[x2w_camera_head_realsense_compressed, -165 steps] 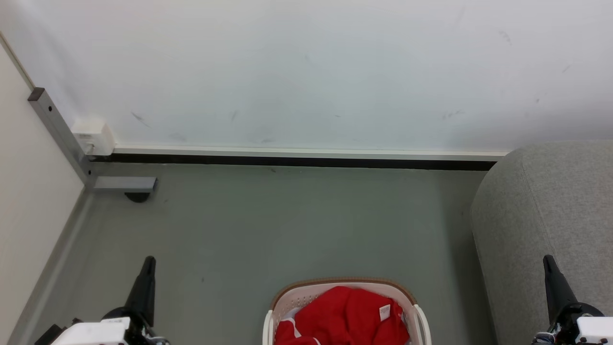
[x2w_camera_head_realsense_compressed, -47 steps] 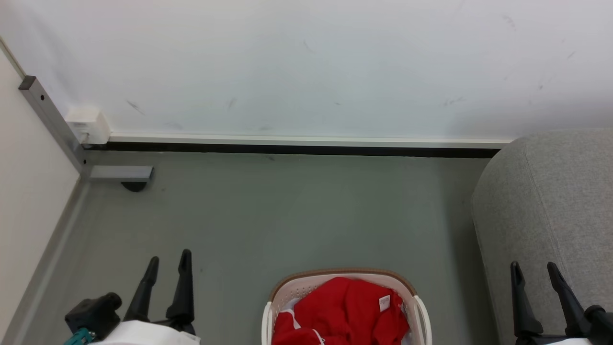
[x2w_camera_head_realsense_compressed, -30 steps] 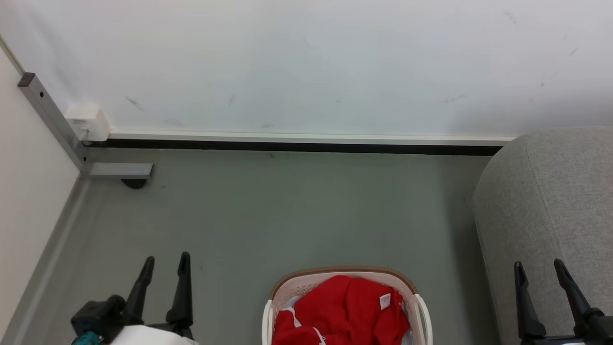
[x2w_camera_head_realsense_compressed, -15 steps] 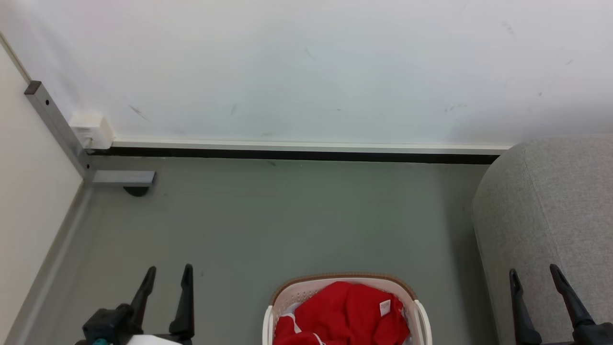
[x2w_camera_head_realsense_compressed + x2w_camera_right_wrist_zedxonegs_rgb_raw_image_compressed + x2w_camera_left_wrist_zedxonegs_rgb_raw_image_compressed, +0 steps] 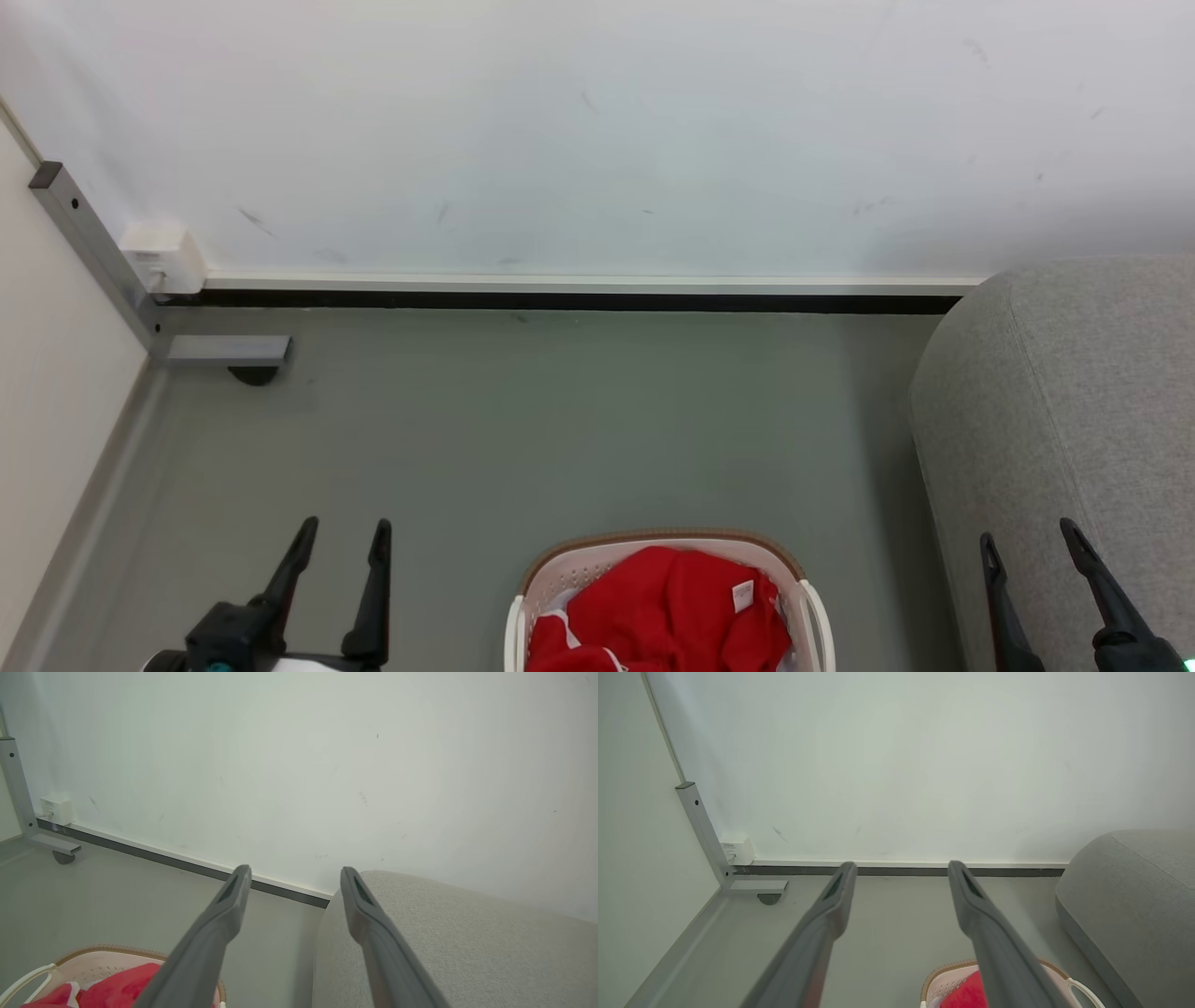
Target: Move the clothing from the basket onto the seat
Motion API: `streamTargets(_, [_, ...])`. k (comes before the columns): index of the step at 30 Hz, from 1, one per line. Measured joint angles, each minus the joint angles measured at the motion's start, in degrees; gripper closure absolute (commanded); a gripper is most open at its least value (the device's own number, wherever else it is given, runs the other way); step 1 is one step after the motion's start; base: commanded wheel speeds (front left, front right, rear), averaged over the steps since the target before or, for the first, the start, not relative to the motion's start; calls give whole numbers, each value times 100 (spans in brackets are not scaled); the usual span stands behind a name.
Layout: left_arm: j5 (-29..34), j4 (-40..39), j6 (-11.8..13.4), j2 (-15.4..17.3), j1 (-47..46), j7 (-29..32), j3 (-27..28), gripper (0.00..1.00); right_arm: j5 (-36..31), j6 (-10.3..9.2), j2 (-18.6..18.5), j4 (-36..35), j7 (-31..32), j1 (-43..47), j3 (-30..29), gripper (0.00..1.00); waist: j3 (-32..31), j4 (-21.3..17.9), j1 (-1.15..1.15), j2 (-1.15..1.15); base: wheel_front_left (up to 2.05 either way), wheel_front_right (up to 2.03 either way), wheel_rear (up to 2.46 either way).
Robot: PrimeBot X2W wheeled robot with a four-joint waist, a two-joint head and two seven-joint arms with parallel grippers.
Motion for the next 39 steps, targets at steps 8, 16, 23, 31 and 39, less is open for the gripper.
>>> streamTargets(8, [73, -5, -7, -4, 0, -33, 1, 0, 75, 0, 5, 26, -41, 8, -33, 0, 60, -31, 0, 0, 0, 0, 0])
streamTargets(16, [73, -3, -14, -8, -99, -34, -30, 0, 524, 0, 7, 74, -42, -55, -115, 0, 268, -123, 0, 0, 0, 0, 0])
streamTargets(23, [46, 44, -14, 3, -444, -34, -542, 0, 719, 0, 8, 62, -42, -291, -142, 0, 569, -239, 0, 0, 0, 0, 0])
streamTargets(31, [370, 1100, -31, 93, -1259, -35, -1425, 0, 779, 0, 10, -110, -44, -662, -131, 0, 1094, -428, 1, 0, 0, 0, 0])
streamTargets(39, [1218, 3153, 62, 55, -2530, 302, -2319, 0, 873, 0, 11, -357, -43, -1194, 29, 0, 1757, -671, 1, 0, 0, 0, 0])
